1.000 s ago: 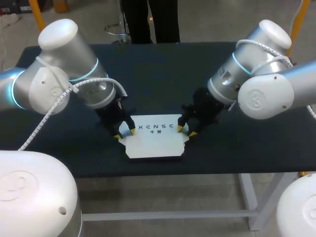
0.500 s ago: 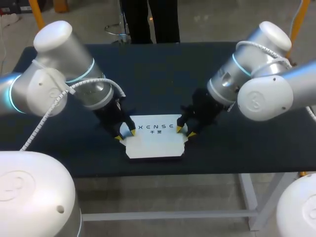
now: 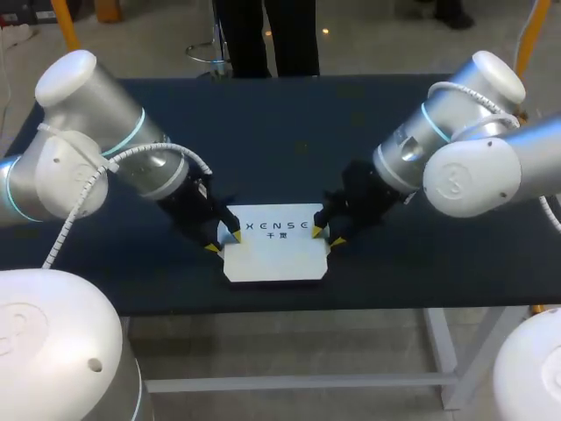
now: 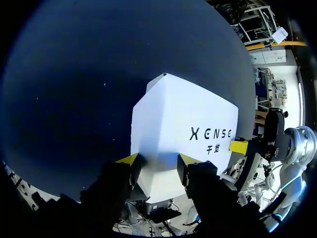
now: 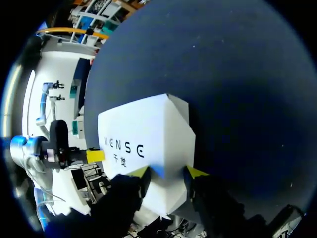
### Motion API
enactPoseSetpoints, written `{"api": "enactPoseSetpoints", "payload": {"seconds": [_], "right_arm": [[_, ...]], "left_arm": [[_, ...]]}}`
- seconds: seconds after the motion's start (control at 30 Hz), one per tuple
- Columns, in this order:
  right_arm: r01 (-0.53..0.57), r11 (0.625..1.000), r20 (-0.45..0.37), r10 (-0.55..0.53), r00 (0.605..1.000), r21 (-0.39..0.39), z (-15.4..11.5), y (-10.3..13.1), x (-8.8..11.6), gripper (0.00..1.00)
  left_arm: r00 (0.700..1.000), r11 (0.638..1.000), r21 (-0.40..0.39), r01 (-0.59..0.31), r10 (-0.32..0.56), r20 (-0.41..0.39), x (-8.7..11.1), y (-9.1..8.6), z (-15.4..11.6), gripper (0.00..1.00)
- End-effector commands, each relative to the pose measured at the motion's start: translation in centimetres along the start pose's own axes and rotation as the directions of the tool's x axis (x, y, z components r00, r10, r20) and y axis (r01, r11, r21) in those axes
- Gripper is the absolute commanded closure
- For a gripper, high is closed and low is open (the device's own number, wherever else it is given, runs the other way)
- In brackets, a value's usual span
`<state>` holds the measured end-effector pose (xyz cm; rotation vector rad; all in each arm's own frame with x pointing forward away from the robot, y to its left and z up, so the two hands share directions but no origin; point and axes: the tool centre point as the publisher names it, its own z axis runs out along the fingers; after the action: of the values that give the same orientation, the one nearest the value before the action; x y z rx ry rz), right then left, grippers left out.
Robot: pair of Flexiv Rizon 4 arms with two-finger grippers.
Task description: Assemble the packaging by folding the flat box into shape, placing the metal phone stand inside, and closing the box properly
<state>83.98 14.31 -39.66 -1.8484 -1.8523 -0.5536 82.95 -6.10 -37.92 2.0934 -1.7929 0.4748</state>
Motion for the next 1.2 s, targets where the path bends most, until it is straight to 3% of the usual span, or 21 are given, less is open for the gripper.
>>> {"api": "enactPoseSetpoints", "payload": {"seconds": [0.03,0.67,1.2], "right_arm": [[0.006,1.000,-0.018,-0.006,1.000,0.016,0.7,0.3,-0.2,0.51],[0.021,1.000,-0.098,-0.019,0.995,0.018,1.2,0.1,0.8,0.51],[0.002,1.000,-0.107,0.001,0.994,0.031,0.5,0.3,0.8,0.52]], "left_arm": [[1.000,1.000,-0.002,-0.007,0.007,-0.024,-0.1,0.0,0.5,0.49],[0.995,0.999,-0.038,-0.013,0.009,-0.101,0.4,-0.2,0.4,0.51],[0.994,0.998,-0.054,0.009,-0.015,-0.107,1.1,-0.4,0.1,0.51]]}}
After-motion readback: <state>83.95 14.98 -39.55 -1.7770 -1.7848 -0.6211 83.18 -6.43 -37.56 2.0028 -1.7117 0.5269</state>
